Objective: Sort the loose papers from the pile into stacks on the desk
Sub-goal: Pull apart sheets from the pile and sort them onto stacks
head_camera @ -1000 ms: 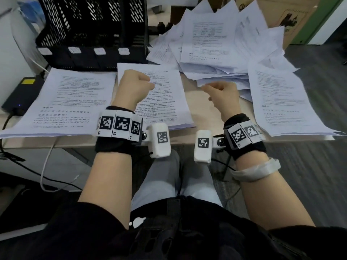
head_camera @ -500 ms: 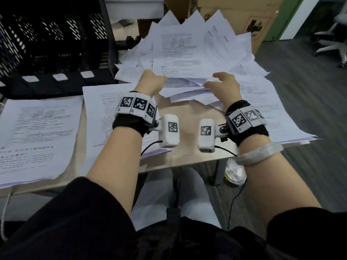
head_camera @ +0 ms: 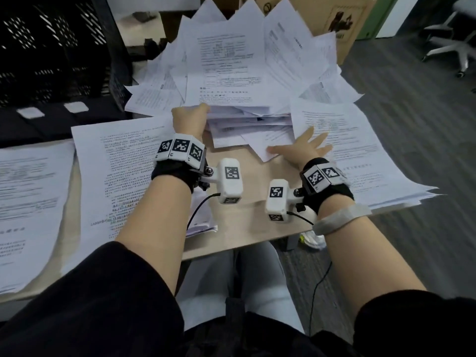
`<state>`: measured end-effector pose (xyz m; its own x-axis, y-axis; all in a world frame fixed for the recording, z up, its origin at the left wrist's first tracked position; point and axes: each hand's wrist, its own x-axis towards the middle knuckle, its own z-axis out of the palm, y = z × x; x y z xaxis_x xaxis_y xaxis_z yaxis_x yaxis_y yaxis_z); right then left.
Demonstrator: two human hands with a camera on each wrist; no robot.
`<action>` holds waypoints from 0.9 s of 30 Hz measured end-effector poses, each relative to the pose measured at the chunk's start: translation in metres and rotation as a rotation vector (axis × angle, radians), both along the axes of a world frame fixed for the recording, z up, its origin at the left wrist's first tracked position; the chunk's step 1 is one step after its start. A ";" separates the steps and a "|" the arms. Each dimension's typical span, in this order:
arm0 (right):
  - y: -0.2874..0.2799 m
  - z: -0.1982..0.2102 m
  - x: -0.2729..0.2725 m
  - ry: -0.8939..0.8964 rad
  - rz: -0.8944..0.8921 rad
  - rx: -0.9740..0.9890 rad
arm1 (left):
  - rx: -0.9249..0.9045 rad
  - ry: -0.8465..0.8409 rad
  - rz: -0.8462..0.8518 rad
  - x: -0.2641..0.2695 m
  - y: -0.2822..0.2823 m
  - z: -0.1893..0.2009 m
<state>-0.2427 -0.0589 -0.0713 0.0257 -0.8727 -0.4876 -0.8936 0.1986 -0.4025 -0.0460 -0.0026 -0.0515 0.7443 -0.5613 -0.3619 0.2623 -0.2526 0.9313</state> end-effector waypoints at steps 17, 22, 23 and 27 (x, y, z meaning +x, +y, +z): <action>-0.001 0.001 0.000 0.057 0.091 0.099 | -0.105 0.321 0.002 0.011 -0.036 -0.021; -0.003 0.000 0.001 0.055 0.095 0.098 | -0.050 0.310 -0.041 0.011 -0.036 -0.031; -0.003 0.000 0.001 0.057 0.094 0.100 | -0.052 0.288 -0.054 0.011 -0.037 -0.033; -0.004 -0.001 0.002 0.064 0.084 0.095 | -0.052 0.211 -0.010 0.008 -0.035 -0.033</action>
<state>-0.2408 -0.0632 -0.0721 0.0632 -0.8188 -0.5706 -0.9319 0.1563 -0.3274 -0.0377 -0.0372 -0.0840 0.6496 -0.5904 -0.4790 0.4504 -0.2088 0.8681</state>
